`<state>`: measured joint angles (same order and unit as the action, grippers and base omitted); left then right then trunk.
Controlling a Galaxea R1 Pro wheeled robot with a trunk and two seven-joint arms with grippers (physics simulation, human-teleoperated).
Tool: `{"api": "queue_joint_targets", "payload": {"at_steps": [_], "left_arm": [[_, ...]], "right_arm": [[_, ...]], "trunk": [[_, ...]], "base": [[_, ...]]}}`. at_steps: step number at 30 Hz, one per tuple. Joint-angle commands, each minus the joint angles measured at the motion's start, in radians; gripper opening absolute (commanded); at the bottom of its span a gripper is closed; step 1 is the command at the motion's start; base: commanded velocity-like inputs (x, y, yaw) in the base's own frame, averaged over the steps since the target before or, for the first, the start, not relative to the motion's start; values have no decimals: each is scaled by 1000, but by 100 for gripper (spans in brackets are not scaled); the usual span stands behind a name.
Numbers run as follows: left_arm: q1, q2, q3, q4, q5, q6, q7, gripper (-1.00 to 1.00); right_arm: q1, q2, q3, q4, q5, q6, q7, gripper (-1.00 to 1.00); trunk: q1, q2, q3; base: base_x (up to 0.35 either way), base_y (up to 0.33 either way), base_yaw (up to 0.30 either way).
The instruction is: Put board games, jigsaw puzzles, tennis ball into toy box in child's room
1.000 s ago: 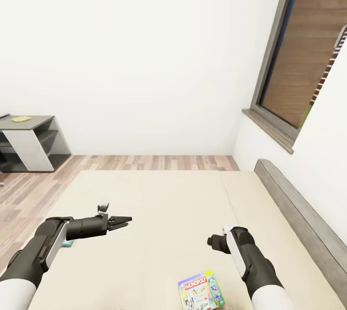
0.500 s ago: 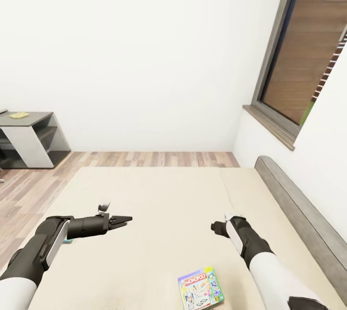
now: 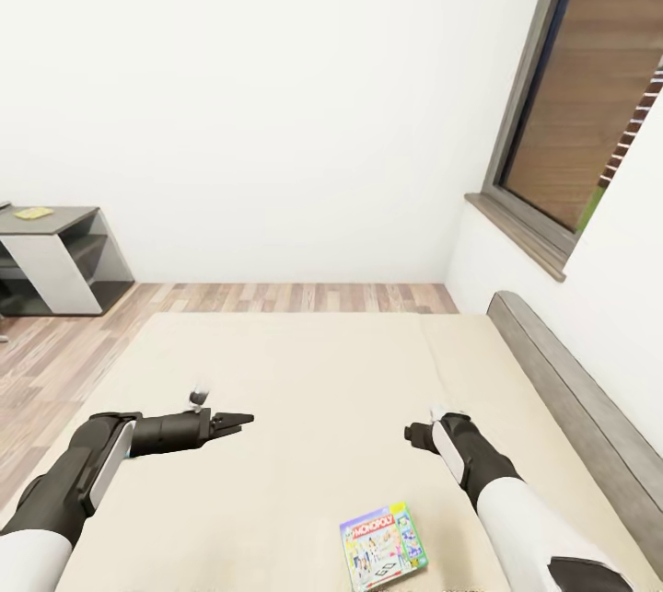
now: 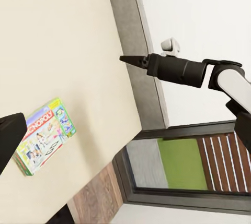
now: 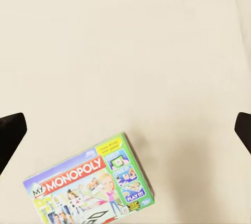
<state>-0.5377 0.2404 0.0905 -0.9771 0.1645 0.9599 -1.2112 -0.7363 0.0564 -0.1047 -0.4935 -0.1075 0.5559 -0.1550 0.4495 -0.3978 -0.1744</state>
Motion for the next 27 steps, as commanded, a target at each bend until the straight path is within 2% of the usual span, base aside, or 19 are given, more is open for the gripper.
{"api": "queue_joint_targets", "payload": {"at_steps": [1,11,27], "left_arm": [[-1,0,0,0,2,7,1,100],[-2,7,1,-1,3,7,22,100],[-2,-2,-1,-2,3,8,25,100]], "right_arm": [[0,1,-3,-1,-11,3,-7,100],[-1,0,-3,-1,-12,3,-6,100],[0,1,-3,0,-14,4,-6,100]], "trunk": [[1,-2,-4],[1,-2,-20],[1,-2,-47]], "base": [[0,0,0],[0,0,0],[0,0,0]]}}
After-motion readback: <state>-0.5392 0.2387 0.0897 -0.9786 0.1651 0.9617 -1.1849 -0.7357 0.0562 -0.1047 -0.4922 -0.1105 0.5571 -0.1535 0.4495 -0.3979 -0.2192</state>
